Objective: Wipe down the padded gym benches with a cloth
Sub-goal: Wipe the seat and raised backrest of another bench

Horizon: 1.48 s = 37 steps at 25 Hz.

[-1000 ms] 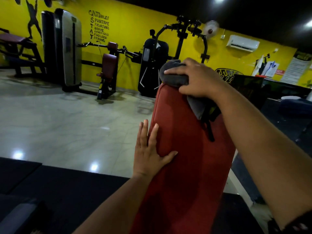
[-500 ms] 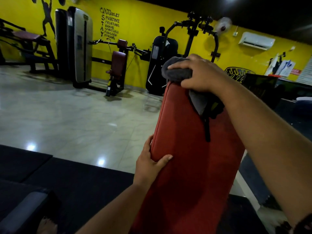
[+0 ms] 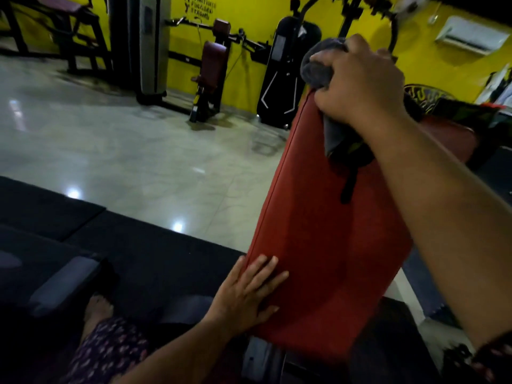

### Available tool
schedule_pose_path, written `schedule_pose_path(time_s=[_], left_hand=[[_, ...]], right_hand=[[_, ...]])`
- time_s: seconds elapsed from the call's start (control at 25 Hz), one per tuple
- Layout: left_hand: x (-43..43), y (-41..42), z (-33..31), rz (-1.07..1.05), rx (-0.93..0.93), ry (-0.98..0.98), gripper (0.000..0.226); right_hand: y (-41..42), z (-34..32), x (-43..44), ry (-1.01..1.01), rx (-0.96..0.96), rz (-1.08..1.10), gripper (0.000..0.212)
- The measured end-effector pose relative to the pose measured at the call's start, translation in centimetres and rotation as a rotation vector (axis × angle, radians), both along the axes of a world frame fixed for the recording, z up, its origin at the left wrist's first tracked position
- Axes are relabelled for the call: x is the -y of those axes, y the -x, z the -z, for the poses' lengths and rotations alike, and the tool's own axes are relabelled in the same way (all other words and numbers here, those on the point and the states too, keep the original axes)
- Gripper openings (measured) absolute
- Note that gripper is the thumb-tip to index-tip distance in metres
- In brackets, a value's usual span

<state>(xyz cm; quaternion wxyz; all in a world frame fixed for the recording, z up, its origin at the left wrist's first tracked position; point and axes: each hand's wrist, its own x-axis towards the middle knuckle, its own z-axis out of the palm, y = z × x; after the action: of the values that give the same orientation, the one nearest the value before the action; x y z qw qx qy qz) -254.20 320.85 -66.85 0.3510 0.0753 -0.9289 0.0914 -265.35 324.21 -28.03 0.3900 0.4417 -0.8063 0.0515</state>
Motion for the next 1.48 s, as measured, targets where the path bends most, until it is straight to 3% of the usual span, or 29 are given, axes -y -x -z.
schedule_pose_path(time_s=[0.08,0.24,0.44,0.64,0.72,0.8,0.92,1.0,1.12,1.24,1.32,1.4,1.48], left_hand=[[-0.3,0.2,-0.1,0.003,0.058,0.135,0.098],[-1.9,0.6,0.0,-0.042,0.289,0.225,0.116],[-3.0,0.3,0.0,-0.141,0.318,0.201,0.123],[-3.2,0.4,0.0,-0.148,0.343,0.195,0.124],[-3.0,0.3,0.0,-0.143,0.316,0.220,0.124],[-2.8,0.4,0.0,-0.134,0.293,0.248,0.126],[-2.3,0.6,0.2,-0.136,0.264,0.320,0.128],[-1.5,0.5,0.0,-0.092,0.230,0.389,0.119],[0.5,0.3,-0.4,0.014,0.156,0.500,0.093],[1.5,0.3,-1.2,0.103,0.149,0.555,0.082],[1.5,0.2,-1.1,0.094,0.104,0.598,0.079],[1.6,0.0,-1.7,0.110,-0.040,0.564,0.070],[2.5,-0.5,-4.9,0.178,-0.277,0.426,0.061]], right_hand=[[-1.7,2.0,0.9,-0.080,-0.251,0.011,0.043],[-2.8,6.3,1.1,-0.515,-0.760,-0.086,0.030],[-3.4,4.5,0.1,-0.683,-0.626,-0.154,0.031],[-3.7,6.3,-0.6,-0.900,-0.681,-0.283,0.042],[-3.3,5.7,-0.5,-0.737,-0.589,-0.231,0.046],[-4.1,8.3,-0.7,-0.566,-0.667,-0.136,0.046],[-4.8,14.3,-1.5,-0.644,-0.754,-0.115,0.046],[-4.4,13.9,-1.7,-0.667,-0.657,-0.177,0.037],[-3.2,9.7,-1.5,-0.368,-0.495,-0.218,0.040],[-3.2,7.1,-0.5,-0.182,-0.268,-0.091,0.044],[-4.1,8.9,0.2,-0.141,-0.429,-0.083,0.038],[-3.7,13.0,-0.1,-0.346,-0.692,-0.138,0.036],[-1.9,13.6,-1.0,-0.390,-0.737,-0.188,0.038]])
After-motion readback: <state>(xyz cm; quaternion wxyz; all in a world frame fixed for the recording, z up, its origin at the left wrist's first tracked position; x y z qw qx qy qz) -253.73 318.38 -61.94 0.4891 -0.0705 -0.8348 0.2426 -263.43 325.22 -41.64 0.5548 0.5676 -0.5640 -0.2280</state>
